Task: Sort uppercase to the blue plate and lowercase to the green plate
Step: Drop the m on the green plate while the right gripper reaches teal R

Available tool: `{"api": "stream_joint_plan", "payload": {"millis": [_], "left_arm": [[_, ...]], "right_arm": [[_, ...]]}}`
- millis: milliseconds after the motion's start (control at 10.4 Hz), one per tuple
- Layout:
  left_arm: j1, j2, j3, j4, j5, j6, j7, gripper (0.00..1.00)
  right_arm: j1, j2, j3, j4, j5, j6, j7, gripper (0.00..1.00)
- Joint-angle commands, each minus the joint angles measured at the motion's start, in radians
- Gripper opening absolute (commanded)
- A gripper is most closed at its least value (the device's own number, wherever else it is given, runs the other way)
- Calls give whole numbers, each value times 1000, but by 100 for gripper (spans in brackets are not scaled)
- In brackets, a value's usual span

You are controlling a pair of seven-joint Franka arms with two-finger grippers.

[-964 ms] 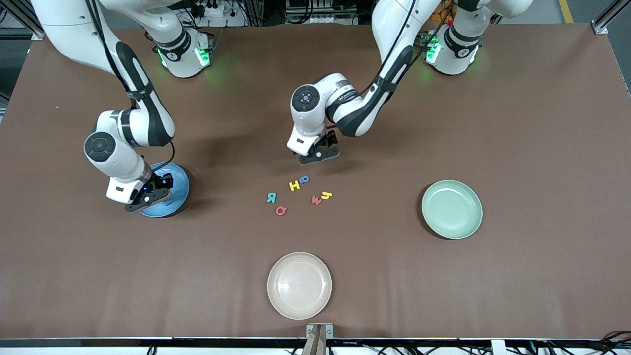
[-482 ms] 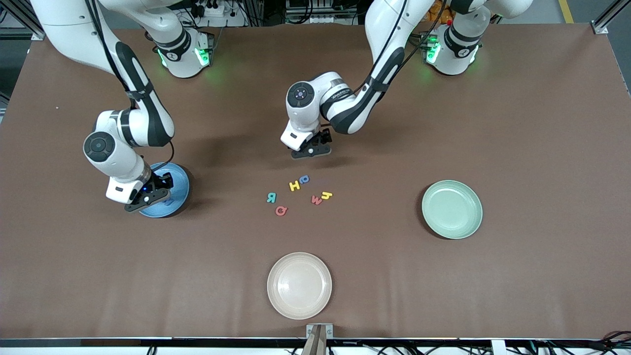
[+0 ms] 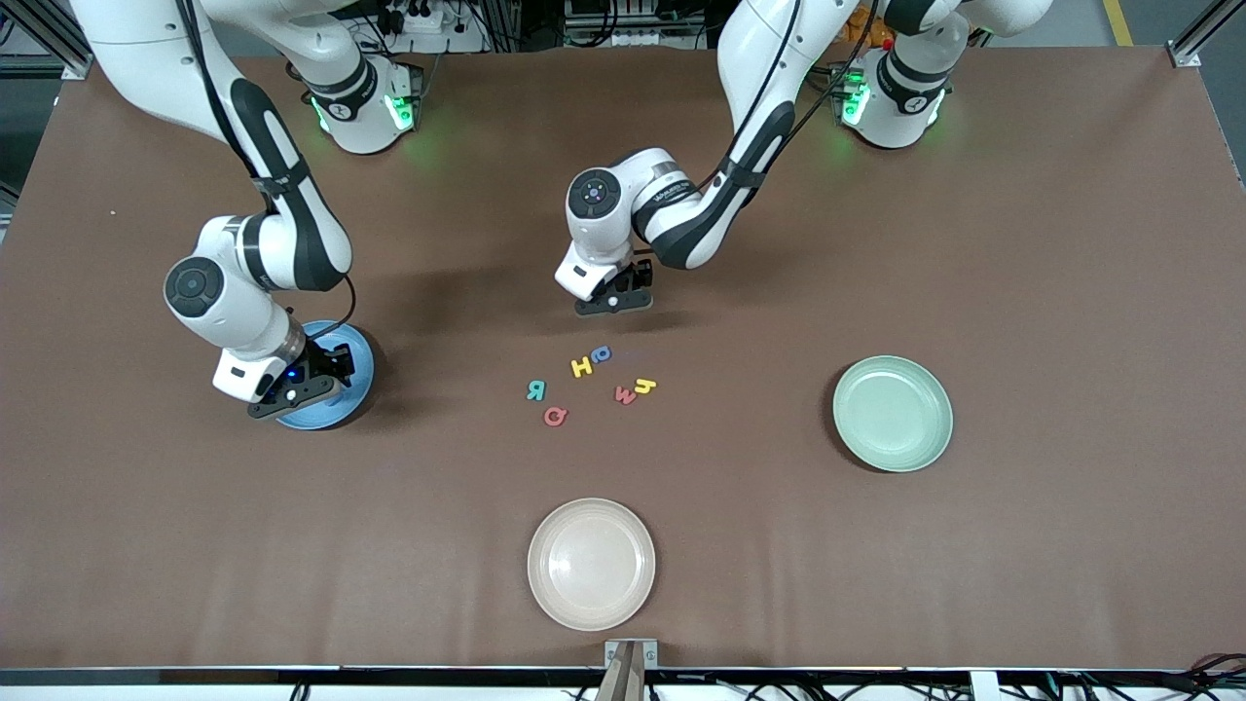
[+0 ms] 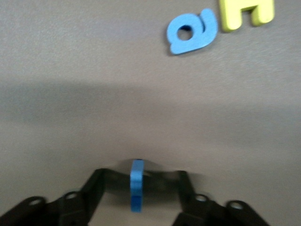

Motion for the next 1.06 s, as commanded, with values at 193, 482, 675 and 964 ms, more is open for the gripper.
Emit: {"api": "stream_joint_plan", "payload": {"millis": [193, 482, 675, 964], "left_arm": [[3, -16, -2, -6, 10, -10, -3, 0], [57, -100, 1, -29, 10, -128, -7, 0], [162, -186, 1, -52, 12, -181, -4, 0], [343, -208, 9, -43, 33, -211, 43, 0]], "right_arm": [[11, -31, 2, 6, 20, -50, 42, 43], [65, -48, 3, 6, 21, -56, 201, 44], [109, -56, 8, 8, 21, -56, 339, 45], [250, -56, 11, 37, 21, -53, 650, 45]]}}
